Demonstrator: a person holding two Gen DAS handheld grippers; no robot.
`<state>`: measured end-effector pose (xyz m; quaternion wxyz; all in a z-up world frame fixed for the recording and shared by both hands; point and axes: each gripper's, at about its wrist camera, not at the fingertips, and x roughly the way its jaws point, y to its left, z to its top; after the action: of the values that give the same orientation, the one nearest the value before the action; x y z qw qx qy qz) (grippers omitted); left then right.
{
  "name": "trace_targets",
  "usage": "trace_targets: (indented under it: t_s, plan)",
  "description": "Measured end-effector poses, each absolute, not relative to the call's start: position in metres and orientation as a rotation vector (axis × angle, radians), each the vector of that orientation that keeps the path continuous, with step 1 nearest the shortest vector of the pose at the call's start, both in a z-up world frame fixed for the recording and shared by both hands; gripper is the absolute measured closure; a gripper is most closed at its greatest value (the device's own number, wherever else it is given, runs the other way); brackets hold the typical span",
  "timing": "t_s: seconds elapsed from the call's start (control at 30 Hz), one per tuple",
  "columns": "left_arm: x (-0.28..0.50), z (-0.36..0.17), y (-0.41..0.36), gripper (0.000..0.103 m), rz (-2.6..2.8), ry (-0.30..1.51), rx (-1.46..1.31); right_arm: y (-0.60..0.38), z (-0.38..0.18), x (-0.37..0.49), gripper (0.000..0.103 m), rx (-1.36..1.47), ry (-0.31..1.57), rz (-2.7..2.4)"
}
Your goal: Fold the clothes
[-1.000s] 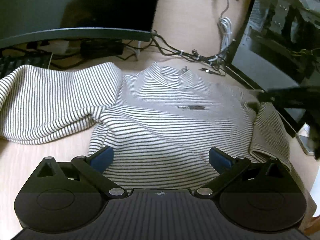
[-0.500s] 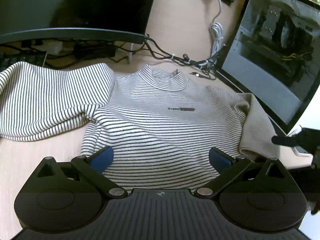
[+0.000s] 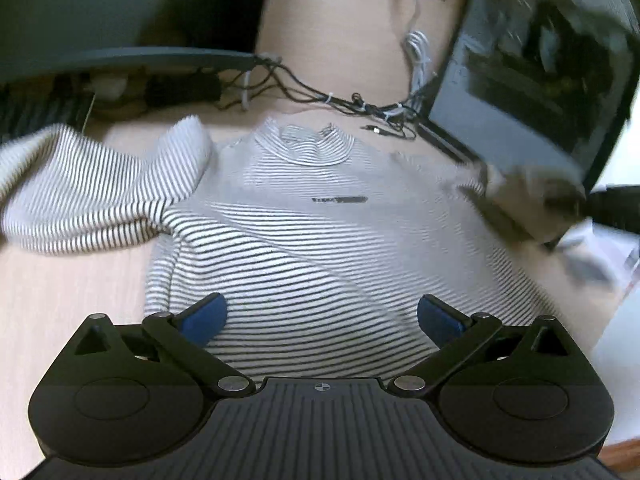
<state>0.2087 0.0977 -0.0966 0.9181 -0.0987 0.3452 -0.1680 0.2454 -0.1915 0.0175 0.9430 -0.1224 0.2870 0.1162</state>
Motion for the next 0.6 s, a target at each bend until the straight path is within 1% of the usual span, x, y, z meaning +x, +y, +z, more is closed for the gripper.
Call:
trace_targets:
  t_s: [0.13,0.2,0.27,0.3,0.37,0.6]
  plan:
    - [0.211,-0.075,0.131,0.0,-0.273,0.713,-0.341,-0.197,0.099,0.275,0.091,-0.096,0.382,0.255]
    - [0.208,-0.063,0.148,0.0,-0.227,0.685,-0.361,-0.189,0.13,0.288,0.091,-0.019,0.32,0.302]
    - [0.202,-0.051,0.167,0.0,-0.189,0.646,-0.366,-0.172,0.147,0.298,0.092,0.021,0.287,0.359]
    - [0.199,-0.046,0.176,0.0,-0.17,0.629,-0.369,-0.16,0.152,0.302,0.092,0.025,0.276,0.389]
    - [0.191,-0.039,0.195,0.0,-0.133,0.602,-0.377,-0.133,0.153,0.307,0.1,0.011,0.275,0.44]
    - [0.164,-0.035,0.249,0.0,-0.006,0.587,-0.413,-0.042,0.118,0.324,0.1,-0.033,0.346,0.558]
